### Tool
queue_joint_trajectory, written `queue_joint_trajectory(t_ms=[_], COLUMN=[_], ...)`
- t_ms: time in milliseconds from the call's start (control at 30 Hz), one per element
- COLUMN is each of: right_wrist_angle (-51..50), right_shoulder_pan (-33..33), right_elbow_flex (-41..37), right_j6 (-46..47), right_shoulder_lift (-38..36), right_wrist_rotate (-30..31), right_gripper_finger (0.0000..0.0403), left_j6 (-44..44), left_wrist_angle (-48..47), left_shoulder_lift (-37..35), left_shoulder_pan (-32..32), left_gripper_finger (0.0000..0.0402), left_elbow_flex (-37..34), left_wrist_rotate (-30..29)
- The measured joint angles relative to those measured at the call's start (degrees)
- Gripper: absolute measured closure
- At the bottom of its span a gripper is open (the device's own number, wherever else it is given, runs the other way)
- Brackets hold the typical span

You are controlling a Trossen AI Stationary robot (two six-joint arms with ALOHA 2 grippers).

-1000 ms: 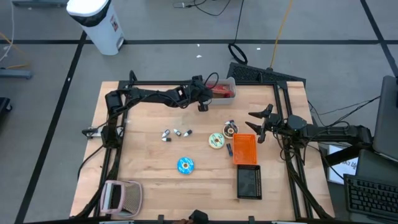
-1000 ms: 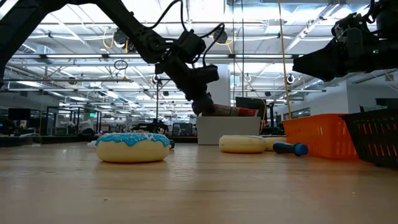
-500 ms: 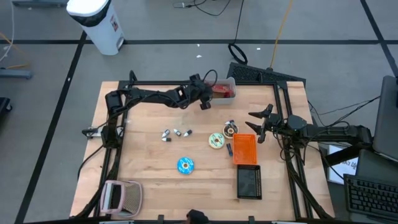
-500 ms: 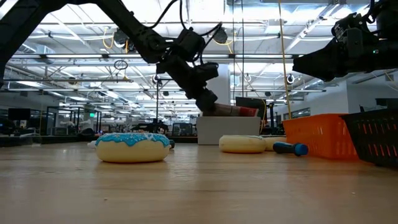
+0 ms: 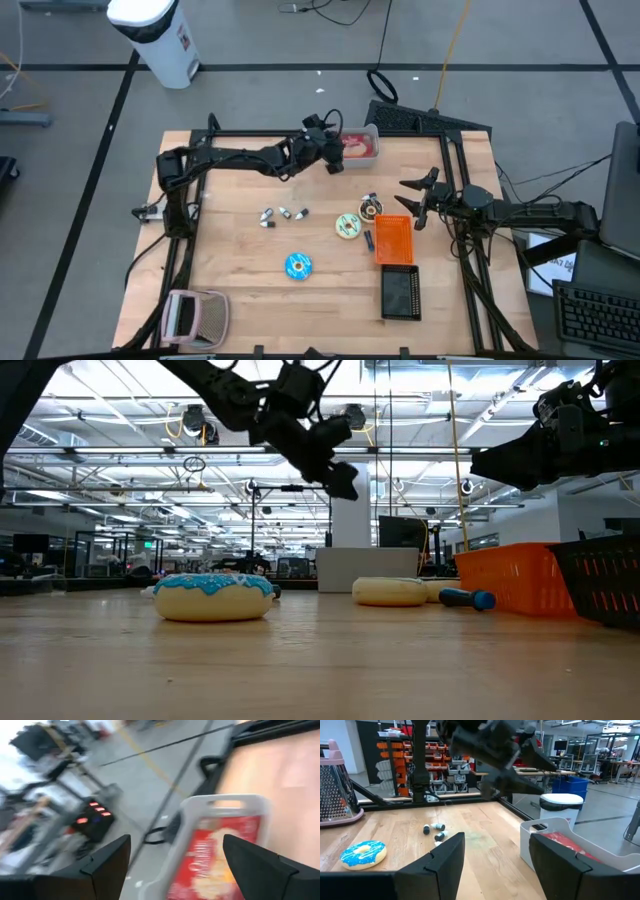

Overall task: Pick & Place Food Item
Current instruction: Stack the popcorn bag into the gray bin, then put the black food coloring bottle into the orange bin

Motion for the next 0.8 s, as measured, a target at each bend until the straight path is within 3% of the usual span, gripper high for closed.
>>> queue_joint_trajectory(t_ms=[100, 367, 567, 800], right_wrist_angle=[0.0, 0.0, 0.0, 0.0], right_shoulder_pan=[0.0, 0.0, 0.0, 0.0], right_elbow_flex=[0.0, 0.0, 0.0, 0.0], right_j6=[0.0, 0.0, 0.0, 0.0], right_shoulder_lift=[0.0, 0.0, 0.0, 0.0], right_wrist_rotate=[0.0, 0.0, 0.0, 0.0], right_gripper_finger=[0.0193, 0.0193, 0.0193, 0.0193], left_j6=[-3.9, -11.6, -16.7, -45.3], left_wrist_angle=[-2.2, -10.5, -29.7, -63.3], left_shoulder_lift=[-1.7, -13.8, -24.1, -27.3], left_shoulder_pan=[-0.4, -5.6, -10.5, -15.1], left_gripper_finger=[0.0091, 0.0101, 0.0094, 0.0104], left_elbow_flex=[0.0, 0.0, 0.0, 0.0], left_wrist_rotate=[4.6, 5.2, 4.3, 2.4])
